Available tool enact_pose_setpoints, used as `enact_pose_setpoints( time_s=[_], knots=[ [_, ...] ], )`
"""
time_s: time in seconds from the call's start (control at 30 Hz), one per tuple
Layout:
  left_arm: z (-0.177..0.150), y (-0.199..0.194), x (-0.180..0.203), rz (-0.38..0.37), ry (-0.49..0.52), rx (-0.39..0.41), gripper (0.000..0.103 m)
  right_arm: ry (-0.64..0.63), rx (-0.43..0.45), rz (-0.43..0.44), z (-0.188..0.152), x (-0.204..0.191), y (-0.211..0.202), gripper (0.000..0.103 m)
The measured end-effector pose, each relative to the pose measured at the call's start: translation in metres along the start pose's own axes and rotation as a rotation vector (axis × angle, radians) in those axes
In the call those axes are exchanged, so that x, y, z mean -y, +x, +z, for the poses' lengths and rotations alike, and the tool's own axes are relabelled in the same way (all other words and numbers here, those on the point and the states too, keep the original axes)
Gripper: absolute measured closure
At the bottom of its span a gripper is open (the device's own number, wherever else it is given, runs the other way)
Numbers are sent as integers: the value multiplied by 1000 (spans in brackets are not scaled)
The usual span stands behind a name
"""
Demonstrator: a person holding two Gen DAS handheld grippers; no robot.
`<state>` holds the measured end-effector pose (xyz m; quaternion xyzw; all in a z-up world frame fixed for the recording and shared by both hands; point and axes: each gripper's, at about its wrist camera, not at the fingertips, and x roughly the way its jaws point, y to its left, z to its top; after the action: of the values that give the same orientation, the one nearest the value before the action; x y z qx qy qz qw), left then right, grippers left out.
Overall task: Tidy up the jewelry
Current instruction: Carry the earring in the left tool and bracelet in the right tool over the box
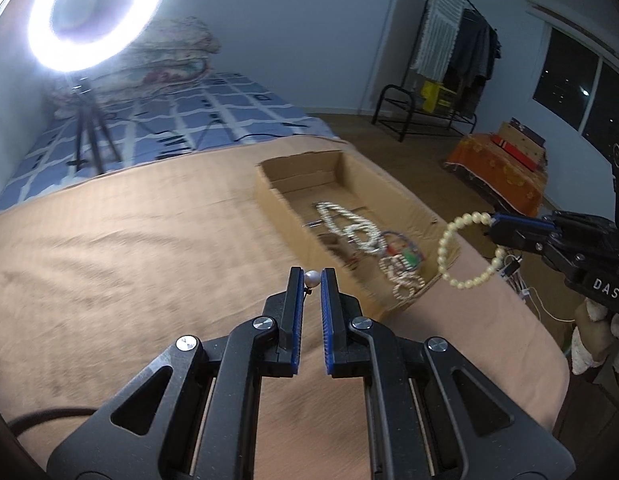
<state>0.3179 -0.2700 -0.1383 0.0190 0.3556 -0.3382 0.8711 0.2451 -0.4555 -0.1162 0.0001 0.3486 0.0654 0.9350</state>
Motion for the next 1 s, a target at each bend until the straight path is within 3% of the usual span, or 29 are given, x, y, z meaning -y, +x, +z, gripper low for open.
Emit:
enact_pose_setpoints(
  time_s=[0.53,1.0],
  knots=[
    [13,70,54,-46,33,-67,97,81,20,-41,19,57,32,98],
    [4,92,67,-34,54,-96,97,158,-10,-45,26,93,76,98]
  ],
)
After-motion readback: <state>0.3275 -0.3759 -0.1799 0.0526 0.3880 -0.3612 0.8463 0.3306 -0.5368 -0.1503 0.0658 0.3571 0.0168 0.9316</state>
